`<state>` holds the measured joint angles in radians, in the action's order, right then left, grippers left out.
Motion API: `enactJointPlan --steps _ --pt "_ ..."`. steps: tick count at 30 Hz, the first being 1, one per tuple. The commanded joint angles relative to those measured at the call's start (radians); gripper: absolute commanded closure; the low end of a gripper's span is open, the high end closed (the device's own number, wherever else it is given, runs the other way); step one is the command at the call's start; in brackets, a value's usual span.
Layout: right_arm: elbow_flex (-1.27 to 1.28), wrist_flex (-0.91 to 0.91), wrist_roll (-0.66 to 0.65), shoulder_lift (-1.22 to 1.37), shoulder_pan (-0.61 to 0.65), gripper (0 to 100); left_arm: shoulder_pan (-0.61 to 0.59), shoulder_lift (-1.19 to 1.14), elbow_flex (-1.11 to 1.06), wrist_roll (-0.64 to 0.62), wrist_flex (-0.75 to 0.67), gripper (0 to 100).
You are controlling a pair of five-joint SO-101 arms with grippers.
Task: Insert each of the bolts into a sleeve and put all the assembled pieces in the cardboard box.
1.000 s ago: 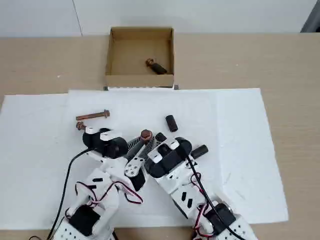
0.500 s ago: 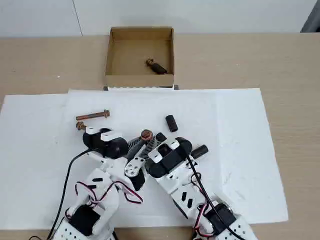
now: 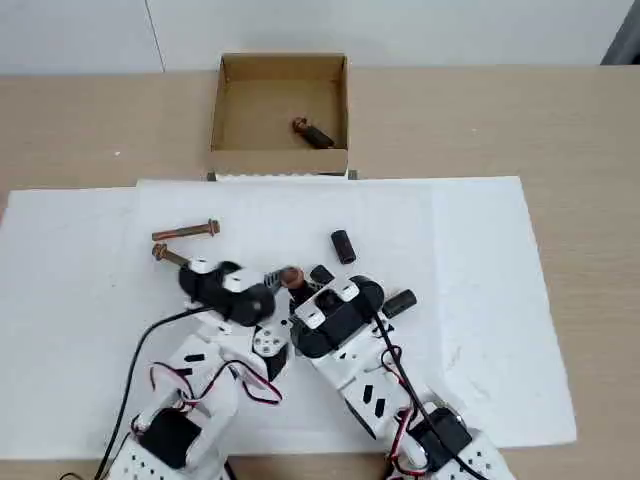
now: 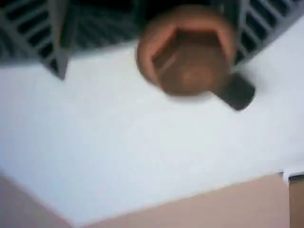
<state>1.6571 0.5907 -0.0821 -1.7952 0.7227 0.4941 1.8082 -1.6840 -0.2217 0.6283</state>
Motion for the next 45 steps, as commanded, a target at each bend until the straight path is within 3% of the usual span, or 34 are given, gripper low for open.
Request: enactJointPlan --steps 1,15,19,23,32,35,39,45 --pt "-0.011 -0.045 -0.011 -0.018 -0.002 99.6 -0.038 0.005 0.012 0.034 -0.005 79" --pt "0.011 -0.05 -0.011 -0.018 -0.004 99.6 -0.046 0.005 0.143 0.029 -0.005 80" --pt "0.008 -0.047 -0.011 -0.018 -0.004 99.6 -0.051 0.005 0.177 0.031 -0.005 89" --pt "0.008 -0.048 -0.011 -0.018 -0.051 99.6 -0.106 0.006 0.202 0.032 -0.009 100" --pt "0.0 -0.039 -0.003 -0.018 -0.246 99.6 -0.358 0.002 0.079 0.041 -0.003 100" --pt "-0.048 0.054 0.087 -0.012 -0.306 99.6 -0.411 0.002 -0.001 0.121 -0.002 100" --pt "-0.146 0.217 0.204 -0.012 -0.374 99.6 -0.446 0.0 0.004 0.137 0.071 100" --pt "-0.273 0.298 0.216 -0.007 -0.389 99.6 -0.457 -0.002 0.002 0.137 0.224 100"
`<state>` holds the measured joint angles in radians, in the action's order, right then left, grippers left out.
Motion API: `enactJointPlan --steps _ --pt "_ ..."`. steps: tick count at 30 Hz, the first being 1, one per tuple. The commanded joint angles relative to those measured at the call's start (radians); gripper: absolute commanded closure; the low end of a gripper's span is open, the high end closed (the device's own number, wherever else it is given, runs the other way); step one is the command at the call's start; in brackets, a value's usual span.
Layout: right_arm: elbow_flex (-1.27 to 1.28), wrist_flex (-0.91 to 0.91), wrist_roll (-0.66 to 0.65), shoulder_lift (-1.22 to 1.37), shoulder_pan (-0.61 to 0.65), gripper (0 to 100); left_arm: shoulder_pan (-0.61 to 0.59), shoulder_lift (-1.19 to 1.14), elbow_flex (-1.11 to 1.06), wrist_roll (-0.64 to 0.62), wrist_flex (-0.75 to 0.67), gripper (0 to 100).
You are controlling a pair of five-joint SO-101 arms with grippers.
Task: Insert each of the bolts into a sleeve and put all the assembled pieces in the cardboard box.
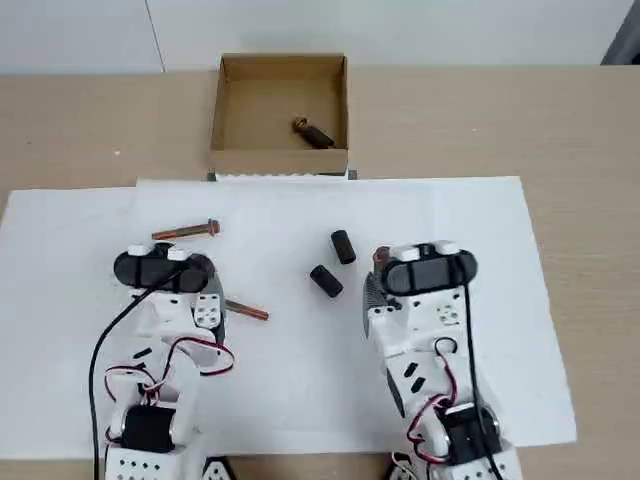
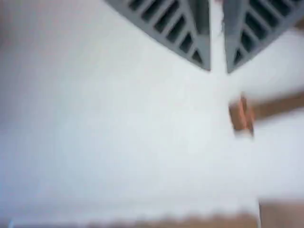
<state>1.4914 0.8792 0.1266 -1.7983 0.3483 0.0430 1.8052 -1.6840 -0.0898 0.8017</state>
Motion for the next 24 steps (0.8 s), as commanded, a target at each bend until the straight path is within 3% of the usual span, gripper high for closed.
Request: enactJointPlan --steps 1,8,24 --pt "-0.127 0.019 -0.005 0.004 -0.015 99.6 -0.006 0.002 0.002 0.005 0.068 100" --pt "-0.322 0.027 -0.043 0.268 -0.015 99.6 -0.005 0.002 0.005 0.002 0.078 100" --pt "-1.096 -0.156 -0.048 1.346 -0.015 99.6 -0.005 0.002 0.005 0.002 0.08 100"
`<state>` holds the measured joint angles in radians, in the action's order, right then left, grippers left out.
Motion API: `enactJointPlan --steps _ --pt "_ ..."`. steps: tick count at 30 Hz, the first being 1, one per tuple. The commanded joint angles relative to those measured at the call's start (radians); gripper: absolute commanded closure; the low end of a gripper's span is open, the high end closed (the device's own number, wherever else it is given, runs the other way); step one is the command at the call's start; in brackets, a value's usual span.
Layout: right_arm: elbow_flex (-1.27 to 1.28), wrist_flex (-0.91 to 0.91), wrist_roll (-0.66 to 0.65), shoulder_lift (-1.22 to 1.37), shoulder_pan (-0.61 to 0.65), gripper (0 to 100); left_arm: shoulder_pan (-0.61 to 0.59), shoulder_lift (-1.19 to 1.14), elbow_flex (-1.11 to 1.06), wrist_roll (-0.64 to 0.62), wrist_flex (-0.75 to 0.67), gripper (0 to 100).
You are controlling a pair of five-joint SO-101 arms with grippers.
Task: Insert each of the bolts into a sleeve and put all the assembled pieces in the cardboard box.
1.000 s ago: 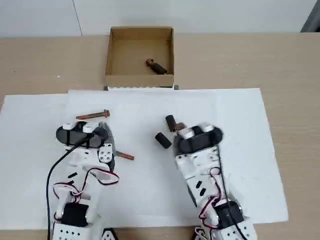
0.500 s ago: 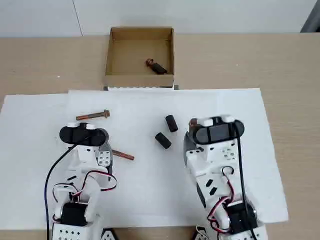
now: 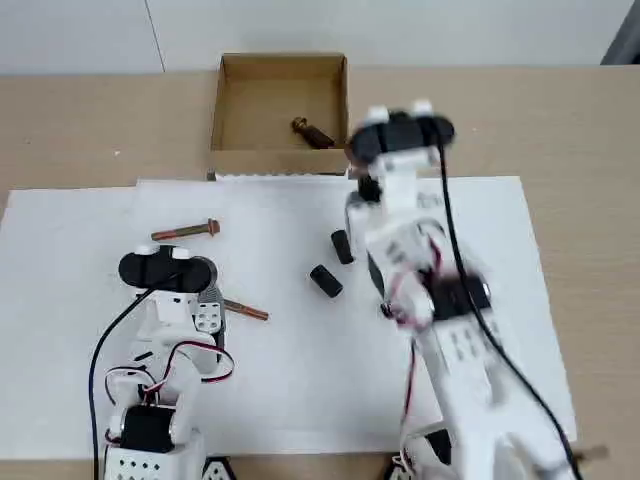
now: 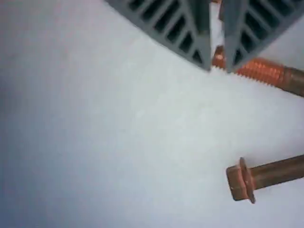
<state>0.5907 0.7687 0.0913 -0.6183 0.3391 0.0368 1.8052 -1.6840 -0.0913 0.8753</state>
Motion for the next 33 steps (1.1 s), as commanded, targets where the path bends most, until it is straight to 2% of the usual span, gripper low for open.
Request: enactJointPlan --steps 1,4,13,17,25,33 --pt "-0.247 -0.047 -0.014 0.226 -0.005 99.6 0.002 0.002 0.005 0.003 0.006 100" --pt "-0.404 -0.05 -0.023 0.41 -0.005 99.5 0.002 0.002 0.005 0.002 0.006 100" --pt "-0.884 -0.111 -0.275 0.883 -0.005 99.5 0.002 0.002 0.005 0.002 0.006 100" --pt "-1.066 -0.113 -0.347 1.043 -0.002 99.5 0.002 0.002 0.005 0.002 0.006 100" --pt "-1.336 -0.114 -0.463 1.259 0.025 99.5 0.002 0.002 0.005 0.002 0.006 100" --pt "-1.473 -0.114 -0.537 1.391 0.077 99.4 0.002 0.002 0.005 0.002 0.006 100"
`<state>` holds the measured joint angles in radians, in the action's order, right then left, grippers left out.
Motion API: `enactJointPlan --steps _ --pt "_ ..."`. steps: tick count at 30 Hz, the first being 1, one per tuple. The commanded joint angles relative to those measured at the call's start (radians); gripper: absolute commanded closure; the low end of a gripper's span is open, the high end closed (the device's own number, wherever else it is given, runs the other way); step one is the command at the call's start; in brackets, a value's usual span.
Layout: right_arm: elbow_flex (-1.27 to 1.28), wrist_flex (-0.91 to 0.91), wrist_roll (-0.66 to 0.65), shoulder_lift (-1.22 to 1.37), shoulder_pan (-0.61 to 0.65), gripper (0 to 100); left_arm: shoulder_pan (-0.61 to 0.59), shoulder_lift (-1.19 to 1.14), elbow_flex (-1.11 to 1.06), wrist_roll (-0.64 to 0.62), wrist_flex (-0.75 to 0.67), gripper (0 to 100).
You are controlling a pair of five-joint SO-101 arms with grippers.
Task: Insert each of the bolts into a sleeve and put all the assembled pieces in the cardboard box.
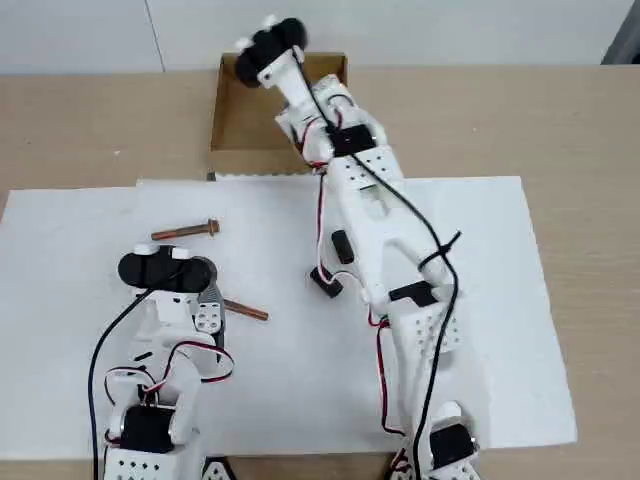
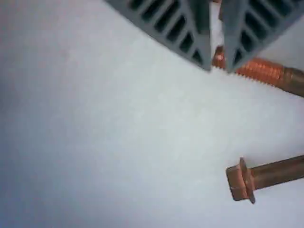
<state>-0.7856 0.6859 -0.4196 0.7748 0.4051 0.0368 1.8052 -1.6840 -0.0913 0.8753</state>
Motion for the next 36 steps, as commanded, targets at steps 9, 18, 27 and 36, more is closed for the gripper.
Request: enactJointPlan --steps 9,18,27,36 --pt "-0.135 -0.022 -0.035 0.059 0.035 87.8 0.002 0.002 0.005 0.002 0.006 100" --pt "-0.135 -0.022 -0.034 0.056 0.038 89.7 0.002 0.002 0.005 0.002 0.006 100" --pt "-0.14 0.11 0.026 -0.008 0.039 99.1 0.002 0.002 0.005 0.002 0.006 100" --pt "-0.14 0.432 0.198 -0.202 0.036 99.5 0.002 0.002 0.005 0.002 0.006 100"
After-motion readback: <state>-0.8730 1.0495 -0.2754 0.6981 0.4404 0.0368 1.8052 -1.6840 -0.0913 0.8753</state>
